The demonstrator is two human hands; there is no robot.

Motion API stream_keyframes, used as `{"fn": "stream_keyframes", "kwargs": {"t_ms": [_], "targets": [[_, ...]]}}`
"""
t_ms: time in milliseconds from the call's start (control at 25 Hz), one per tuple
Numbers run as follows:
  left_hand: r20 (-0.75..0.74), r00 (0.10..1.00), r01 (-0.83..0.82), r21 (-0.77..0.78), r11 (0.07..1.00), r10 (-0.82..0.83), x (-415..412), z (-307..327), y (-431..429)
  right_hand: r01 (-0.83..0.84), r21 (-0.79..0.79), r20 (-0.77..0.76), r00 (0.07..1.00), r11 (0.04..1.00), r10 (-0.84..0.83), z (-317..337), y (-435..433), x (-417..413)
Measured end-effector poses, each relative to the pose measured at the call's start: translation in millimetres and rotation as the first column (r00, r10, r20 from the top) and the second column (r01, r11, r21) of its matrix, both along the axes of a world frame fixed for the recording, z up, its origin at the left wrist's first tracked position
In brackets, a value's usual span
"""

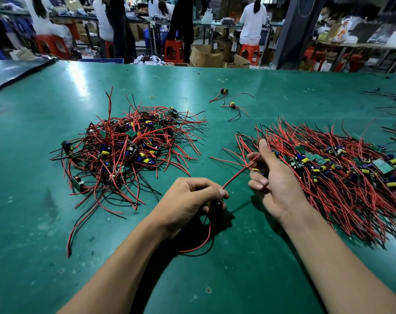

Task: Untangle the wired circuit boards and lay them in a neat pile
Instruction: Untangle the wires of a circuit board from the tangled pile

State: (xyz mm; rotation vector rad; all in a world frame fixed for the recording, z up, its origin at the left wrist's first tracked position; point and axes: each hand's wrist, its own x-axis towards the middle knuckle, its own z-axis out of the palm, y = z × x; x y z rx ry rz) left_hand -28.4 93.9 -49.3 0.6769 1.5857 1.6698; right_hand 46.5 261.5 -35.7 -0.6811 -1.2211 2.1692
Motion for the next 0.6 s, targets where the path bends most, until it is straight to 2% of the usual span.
{"fn": "stream_keyframes", "kwargs": {"t_ms": [200, 360, 440, 520, 560, 600], "targets": [[0.179, 0.968, -0.192, 0.084, 0.978, 0.174, -1, 1, 5, -0.046, 0.161, 0.066, 0.997, 0.986, 0.036, -8, -6, -3], [0.432, 0.881, -0.28, 0.149, 0.948, 0.192, -7, 4, 7, -0.117, 0.251, 0.146, 0.986, 0.961, 0.082, -19, -10, -4], [0.499, 0.852, -0.284, 0.182, 0.941, 0.16, -10, 5, 5, -0.196, 0.44, 0.209, 0.971, 0.876, 0.113, -23, -11, -2], [0.529, 0.839, -0.283, 0.216, 0.935, 0.132, -11, 5, 1, -0.271, 0.661, 0.289, 0.953, 0.7, 0.096, -24, -13, 1], [0.533, 0.837, -0.281, 0.228, 0.932, 0.122, -11, 4, 0, -0.289, 0.722, 0.311, 0.947, 0.628, 0.078, -24, -13, 2], [0.531, 0.839, -0.279, 0.236, 0.931, 0.117, -11, 4, -1, -0.296, 0.745, 0.319, 0.945, 0.597, 0.07, -23, -14, 2]]}}
